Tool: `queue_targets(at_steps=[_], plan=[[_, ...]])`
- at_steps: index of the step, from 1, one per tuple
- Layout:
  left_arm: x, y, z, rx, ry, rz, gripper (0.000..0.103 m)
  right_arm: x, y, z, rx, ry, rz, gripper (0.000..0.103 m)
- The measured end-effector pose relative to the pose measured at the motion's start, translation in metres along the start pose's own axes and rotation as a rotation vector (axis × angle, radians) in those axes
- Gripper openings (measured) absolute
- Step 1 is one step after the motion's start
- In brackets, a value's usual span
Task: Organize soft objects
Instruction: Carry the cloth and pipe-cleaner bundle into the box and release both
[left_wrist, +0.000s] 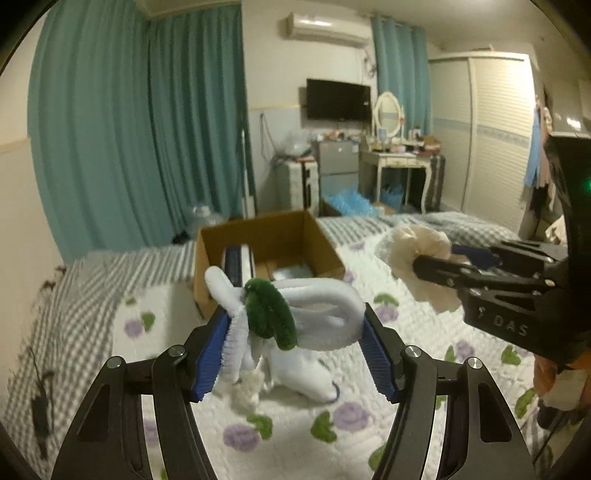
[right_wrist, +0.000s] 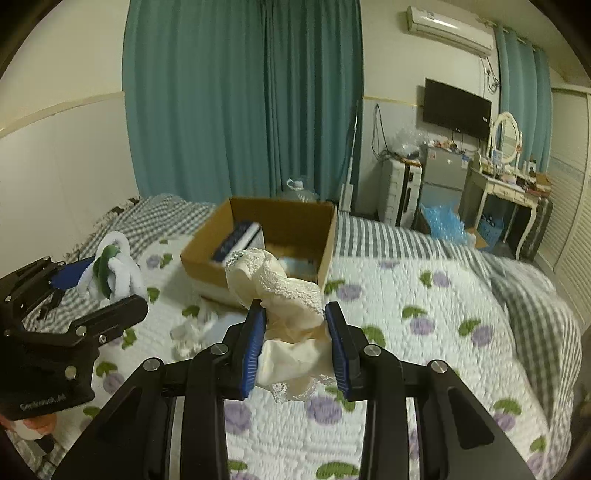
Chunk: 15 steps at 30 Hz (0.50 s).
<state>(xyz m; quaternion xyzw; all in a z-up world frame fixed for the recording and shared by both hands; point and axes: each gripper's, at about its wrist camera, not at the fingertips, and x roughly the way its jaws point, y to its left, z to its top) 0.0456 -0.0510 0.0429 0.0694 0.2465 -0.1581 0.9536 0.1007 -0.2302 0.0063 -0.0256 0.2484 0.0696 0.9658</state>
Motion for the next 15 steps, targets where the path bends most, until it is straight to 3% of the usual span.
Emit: queue_targets(at_steps=[7, 11, 15], plan=[[0.027, 0.019, 0.04, 0.016, -0.035, -0.014, 0.065, 0.011, 0.0, 0.06, -0.019, -0.068, 0.017, 0.033], [0.068, 0.034, 0.065, 0.045, -0.036, 0.052, 0.065, 0.038, 0.001, 0.094, -0.027, -0.087, 0.035, 0.033], [0.121, 0.048, 0.077, 0.056, 0.0, 0.073, 0.065, 0.084, 0.001, 0.12, -0.029, -0.063, 0.048, 0.033]])
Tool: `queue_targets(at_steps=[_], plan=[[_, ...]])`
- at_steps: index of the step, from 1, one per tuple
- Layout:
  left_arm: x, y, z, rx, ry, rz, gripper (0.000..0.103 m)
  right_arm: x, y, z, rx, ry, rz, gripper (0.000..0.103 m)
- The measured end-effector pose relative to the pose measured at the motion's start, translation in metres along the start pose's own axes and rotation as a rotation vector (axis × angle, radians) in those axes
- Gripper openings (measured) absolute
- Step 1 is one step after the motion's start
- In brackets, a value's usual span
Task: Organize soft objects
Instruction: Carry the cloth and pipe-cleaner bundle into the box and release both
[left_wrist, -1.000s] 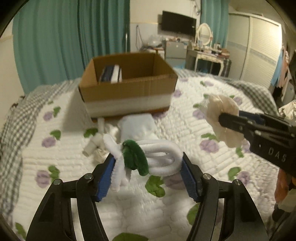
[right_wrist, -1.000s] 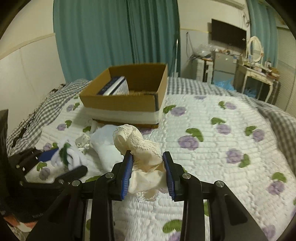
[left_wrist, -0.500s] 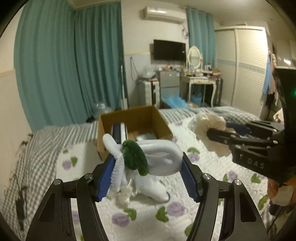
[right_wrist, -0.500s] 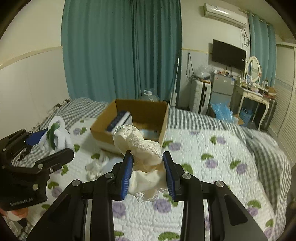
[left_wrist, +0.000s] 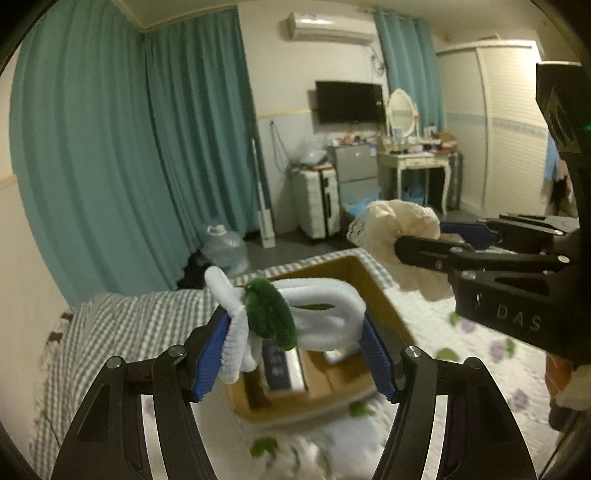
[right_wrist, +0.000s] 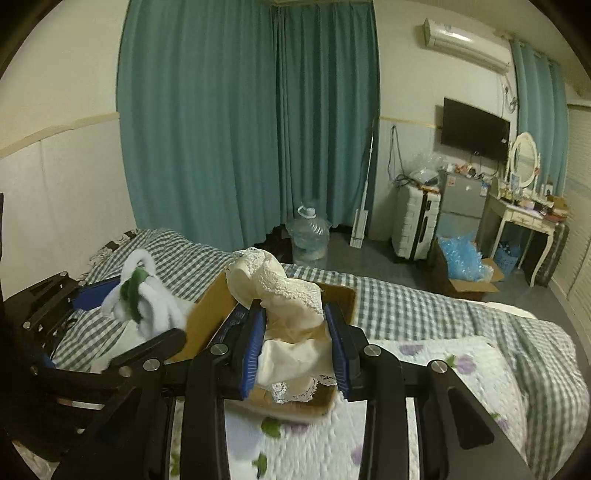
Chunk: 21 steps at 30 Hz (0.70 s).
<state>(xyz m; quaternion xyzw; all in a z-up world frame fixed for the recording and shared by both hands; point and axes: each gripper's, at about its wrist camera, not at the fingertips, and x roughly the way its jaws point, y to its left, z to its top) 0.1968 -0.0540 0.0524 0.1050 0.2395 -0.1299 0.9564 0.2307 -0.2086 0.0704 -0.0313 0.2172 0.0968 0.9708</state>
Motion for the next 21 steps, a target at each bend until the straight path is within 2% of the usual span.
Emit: queue_targets(at_steps=[4, 6, 9, 12, 13, 15, 16, 21], plan=[[0.047, 0.004, -0.001, -0.002, 0.04, -0.007, 0.065, 0.056, -0.008, 0.007, 0.047, 0.056, 0.03, 0.033], [0.075, 0.004, -0.006, -0.005, 0.072, -0.045, 0.065, 0.089, -0.016, 0.006, 0.086, 0.1, 0.036, 0.033], [0.097, -0.002, -0.009, 0.014, 0.096, -0.06, 0.066, 0.122, -0.029, 0.0, 0.14, 0.144, 0.05, 0.033], [0.108, -0.007, -0.013, 0.016, 0.105, -0.098, 0.07, 0.144, -0.04, -0.005, 0.167, 0.169, 0.054, 0.033], [0.109, -0.007, -0.013, 0.011, 0.104, -0.101, 0.074, 0.148, -0.043, -0.006, 0.171, 0.166, 0.057, 0.035], [0.108, -0.005, -0.012, -0.004, 0.097, -0.082, 0.079, 0.148, -0.046, -0.006, 0.177, 0.153, 0.052, 0.057], [0.109, -0.003, -0.009, -0.008, 0.095, -0.075, 0.079, 0.148, -0.048, -0.006, 0.179, 0.149, 0.045, 0.074], [0.089, -0.005, 0.004, 0.002, 0.09, -0.065, 0.079, 0.122, -0.059, 0.002, 0.203, 0.09, 0.024, 0.078]])
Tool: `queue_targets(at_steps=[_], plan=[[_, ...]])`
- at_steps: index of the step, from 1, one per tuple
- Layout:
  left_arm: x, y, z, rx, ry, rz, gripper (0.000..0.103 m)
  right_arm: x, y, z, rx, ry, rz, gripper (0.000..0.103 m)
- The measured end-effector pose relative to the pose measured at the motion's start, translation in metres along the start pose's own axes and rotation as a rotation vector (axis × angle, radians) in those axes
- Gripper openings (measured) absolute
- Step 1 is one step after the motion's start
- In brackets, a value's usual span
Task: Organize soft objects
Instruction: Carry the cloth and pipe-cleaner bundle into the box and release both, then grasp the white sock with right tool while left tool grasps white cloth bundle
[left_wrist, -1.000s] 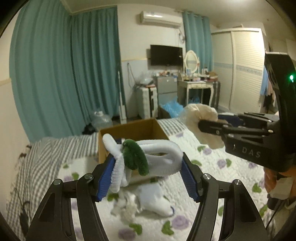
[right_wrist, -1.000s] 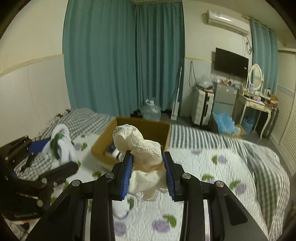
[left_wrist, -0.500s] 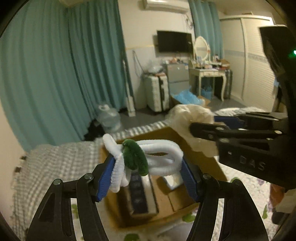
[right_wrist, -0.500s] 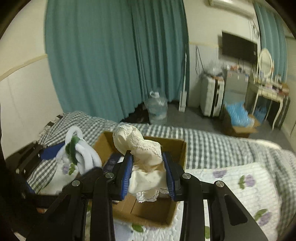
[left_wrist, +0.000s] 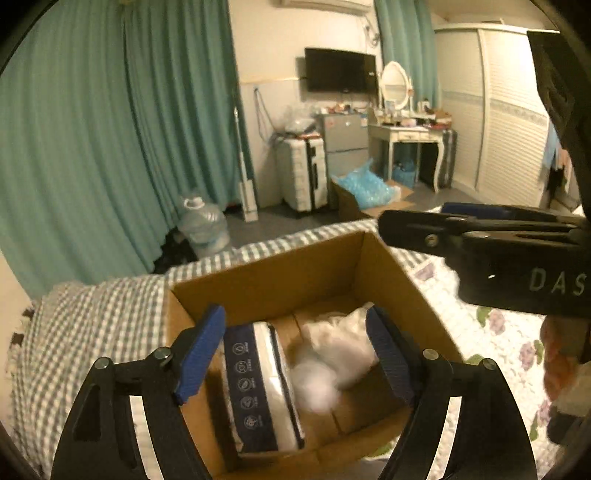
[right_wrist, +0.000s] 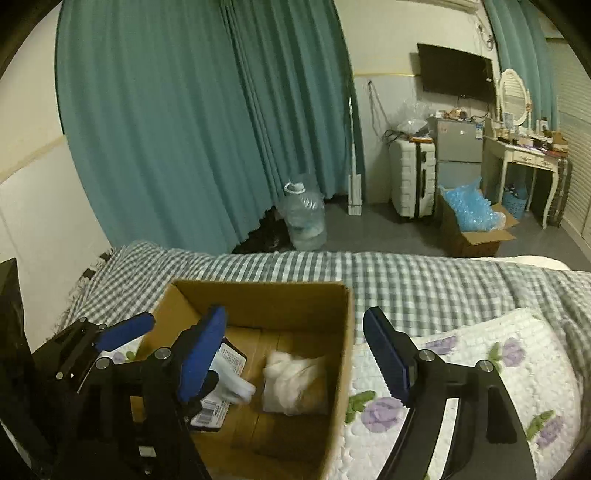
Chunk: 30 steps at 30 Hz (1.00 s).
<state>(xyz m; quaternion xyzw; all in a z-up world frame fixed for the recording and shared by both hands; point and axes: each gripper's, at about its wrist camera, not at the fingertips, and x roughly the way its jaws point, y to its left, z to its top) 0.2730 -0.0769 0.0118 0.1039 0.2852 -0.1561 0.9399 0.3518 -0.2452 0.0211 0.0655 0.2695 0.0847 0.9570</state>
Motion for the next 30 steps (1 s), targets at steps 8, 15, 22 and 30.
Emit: queue_targets(at_steps=[8, 15, 22, 30], plan=[[-0.116, 0.01, 0.021, -0.02, -0.16, 0.015, 0.08, -0.102, 0.014, 0.014, -0.039, -0.085, -0.075, 0.089], [-0.224, 0.03, 0.019, -0.047, -0.304, 0.084, 0.093, -0.211, 0.05, 0.012, -0.087, -0.175, -0.107, 0.101], [-0.28, 0.046, -0.008, -0.069, -0.31, 0.128, 0.093, -0.276, 0.092, -0.018, -0.15, -0.204, -0.072, 0.101], [-0.215, 0.05, -0.08, -0.085, -0.131, 0.153, 0.093, -0.235, 0.121, -0.092, -0.266, -0.153, -0.075, 0.101]])
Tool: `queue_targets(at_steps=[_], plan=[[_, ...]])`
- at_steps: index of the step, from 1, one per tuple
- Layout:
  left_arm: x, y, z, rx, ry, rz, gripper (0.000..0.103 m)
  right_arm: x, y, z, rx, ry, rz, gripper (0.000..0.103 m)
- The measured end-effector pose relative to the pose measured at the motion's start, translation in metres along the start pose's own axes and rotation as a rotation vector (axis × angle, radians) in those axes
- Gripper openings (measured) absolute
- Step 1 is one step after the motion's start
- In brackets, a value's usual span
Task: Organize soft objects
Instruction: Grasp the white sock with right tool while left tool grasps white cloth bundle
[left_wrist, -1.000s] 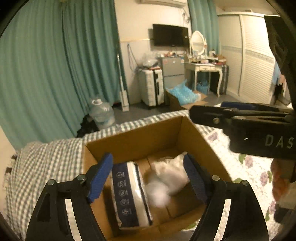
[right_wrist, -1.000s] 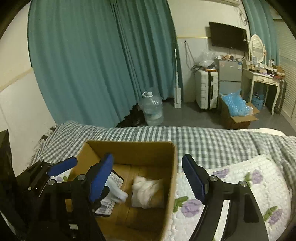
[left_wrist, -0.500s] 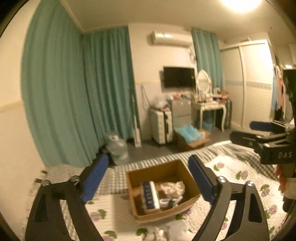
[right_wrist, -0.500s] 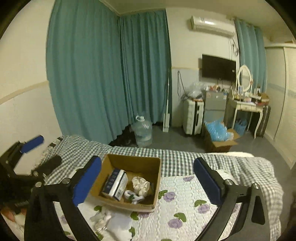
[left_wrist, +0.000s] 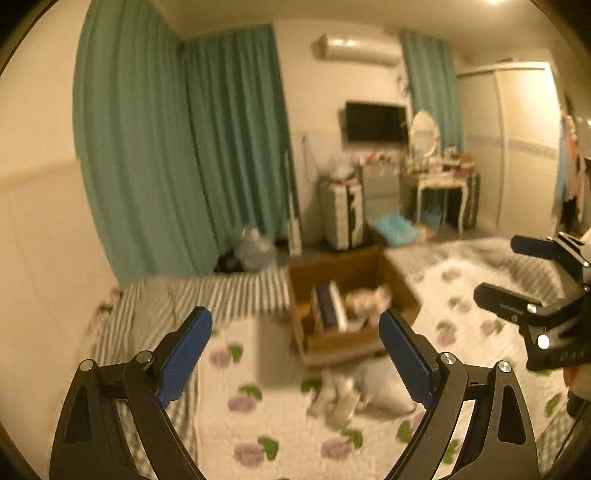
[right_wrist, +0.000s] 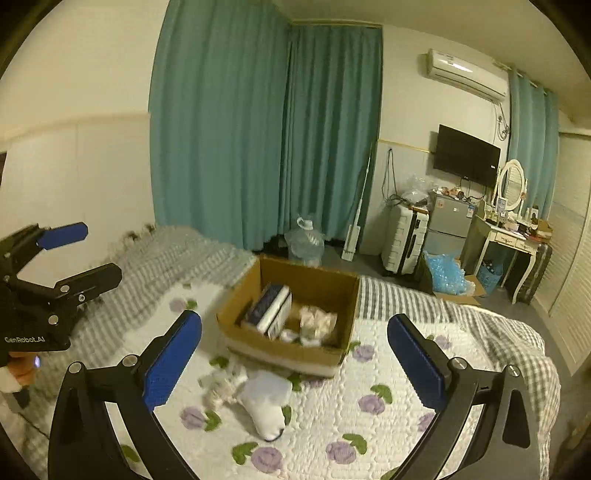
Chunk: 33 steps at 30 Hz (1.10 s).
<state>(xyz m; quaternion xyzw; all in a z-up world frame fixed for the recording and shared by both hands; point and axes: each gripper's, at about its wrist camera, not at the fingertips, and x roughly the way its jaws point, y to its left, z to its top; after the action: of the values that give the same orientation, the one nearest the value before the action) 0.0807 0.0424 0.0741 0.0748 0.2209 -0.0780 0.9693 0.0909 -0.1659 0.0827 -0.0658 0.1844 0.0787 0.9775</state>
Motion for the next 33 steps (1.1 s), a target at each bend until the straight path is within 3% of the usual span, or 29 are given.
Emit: queue_targets(at_steps=[5, 9, 16, 21, 24, 26, 28, 33], plan=[[0.064, -0.013, -0.049, -0.038, 0.14, -0.005, 0.093, 0.069, 0.014, -0.057, 0.018, 0.128, 0.089, 0.101], [0.094, -0.012, -0.082, -0.075, 0.153, 0.036, 0.093, 0.121, 0.007, -0.094, 0.082, 0.201, 0.121, 0.101], [0.137, -0.008, -0.119, -0.101, 0.232, 0.014, 0.092, 0.197, 0.004, -0.15, 0.144, 0.349, 0.144, 0.09], [0.15, -0.011, -0.13, -0.106, 0.251, 0.001, 0.092, 0.224, 0.008, -0.162, 0.172, 0.391, 0.195, 0.089], [0.155, -0.013, -0.137, -0.097, 0.271, -0.013, 0.092, 0.235, 0.012, -0.165, 0.165, 0.412, 0.206, 0.079], [0.156, -0.014, -0.14, -0.092, 0.283, -0.026, 0.092, 0.24, 0.014, -0.166, 0.169, 0.422, 0.229, 0.064], [0.155, -0.014, -0.141, -0.087, 0.281, -0.035, 0.092, 0.238, 0.016, -0.166, 0.165, 0.414, 0.236, 0.057], [0.142, -0.024, -0.142, -0.081, 0.265, -0.1, 0.091, 0.218, 0.004, -0.157, 0.192, 0.365, 0.209, 0.055]])
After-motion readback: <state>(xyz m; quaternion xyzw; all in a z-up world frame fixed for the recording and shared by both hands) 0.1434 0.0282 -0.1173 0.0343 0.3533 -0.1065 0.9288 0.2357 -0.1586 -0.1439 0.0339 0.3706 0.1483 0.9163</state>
